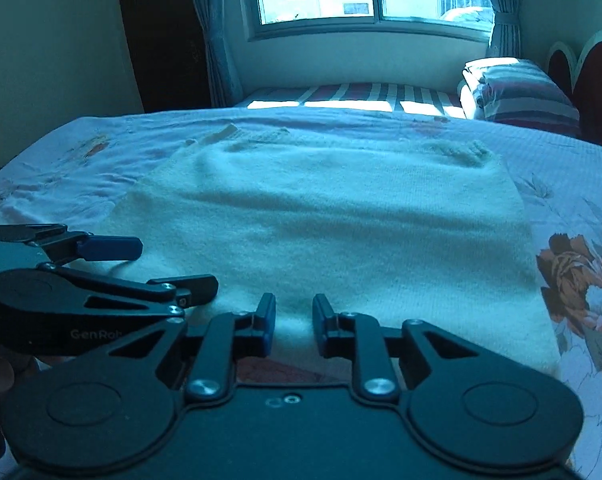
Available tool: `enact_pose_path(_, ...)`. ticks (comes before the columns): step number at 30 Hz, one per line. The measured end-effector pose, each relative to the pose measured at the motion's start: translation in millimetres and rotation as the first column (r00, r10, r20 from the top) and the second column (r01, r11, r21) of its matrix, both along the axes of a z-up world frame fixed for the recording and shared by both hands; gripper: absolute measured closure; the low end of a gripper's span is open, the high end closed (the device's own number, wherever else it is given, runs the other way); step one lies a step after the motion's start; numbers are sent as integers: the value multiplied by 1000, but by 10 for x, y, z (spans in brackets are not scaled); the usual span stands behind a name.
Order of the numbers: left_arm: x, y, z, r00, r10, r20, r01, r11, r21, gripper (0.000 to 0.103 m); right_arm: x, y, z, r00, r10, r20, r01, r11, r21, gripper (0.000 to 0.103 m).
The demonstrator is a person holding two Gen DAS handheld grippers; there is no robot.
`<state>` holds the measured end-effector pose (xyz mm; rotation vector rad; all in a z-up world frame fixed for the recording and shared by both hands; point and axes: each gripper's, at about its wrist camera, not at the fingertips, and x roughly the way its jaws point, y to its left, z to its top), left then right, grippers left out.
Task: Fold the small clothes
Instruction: 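Roll both tools and close them on the sweater's folded edge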
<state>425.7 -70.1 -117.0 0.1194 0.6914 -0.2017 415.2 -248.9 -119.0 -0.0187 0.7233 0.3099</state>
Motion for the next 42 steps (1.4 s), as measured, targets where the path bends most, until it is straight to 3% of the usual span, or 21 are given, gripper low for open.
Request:
enact_pose_path(3, -48, 128, -8, 1000, 19, 20, -19, 1000, 13, 21, -36, -65, -16, 1000, 4, 16, -3, 1000, -31, 83)
enact_pose_path(10, -75, 581, 10, 997, 71, 17, -71, 997, 18, 16, -172, -791, 19, 983, -181, 25, 181, 983, -20, 86)
enact_pose_path(13, -75, 618, 39, 996, 84, 11, -84, 996, 22, 16, -231, -1012, 2, 978, -205, 27, 206, 978, -27, 86)
enact_pose_path(16, -119, 489, 233, 995, 89, 54, -89, 996, 8, 16, -225, -992, 69, 981, -195, 24, 196, 980, -32, 83)
enact_pose_path(17, -119, 434, 276, 995, 75, 60, -75, 997, -6, 16, -248, -955, 126, 979, -199, 49, 201, 979, -28, 74)
enact_pose_path(21, -95, 5, 309, 998, -27, 57, 27, 1000, -11, 16, -257, -726, 219, 989, -122, 88, 122, 993, 8, 75)
enact_pose_path(23, -75, -185, 221, 997, -65, 32, 64, 998, 12, 16, -212, -602, 167, 994, -83, 65, 83, 997, 6, 76)
enact_pose_path(25, -44, -322, 30, 995, -86, -43, 88, 995, 40, 15, -183, -502, 66, 997, -65, 43, 66, 997, -31, 76)
enact_pose_path(26, -87, -330, 5, 997, -76, -9, 77, 996, 39, 10, -182, -480, -1, 997, -65, 31, 66, 997, -46, 76)
enact_pose_path(28, -114, -298, 50, 998, -61, -19, 61, 998, 26, 10, -219, -496, -45, 997, -65, 46, 66, 997, -37, 76)
enact_pose_path(31, -242, -65, 181, 999, 10, 45, -10, 1000, 11, 10, -276, -605, 74, 994, -96, 53, 96, 995, 3, 77)
enact_pose_path(34, -199, 194, 14, 998, 62, -28, -60, 997, 46, 9, -305, -765, 113, 987, -147, 66, 147, 989, 8, 76)
enact_pose_path(35, -230, 297, -7, 998, 56, -17, -55, 998, 6, 9, -248, -808, 32, 987, -162, 15, 162, 987, -18, 78)
enact_pose_path(38, -322, 427, 82, 995, 97, 11, -97, 995, 25, 9, -229, -893, 3, 988, -154, 6, 154, 988, 10, 78)
enact_pose_path(40, -383, 628, 144, 987, 160, 13, -159, 986, -49, 9, -257, -926, 70, 986, -164, 16, 163, 986, 32, 77)
enact_pose_path(42, -408, 879, 167, 972, 235, -26, -236, 957, -168, 9, -288, -934, 107, 986, -165, 34, 164, 986, 35, 74)
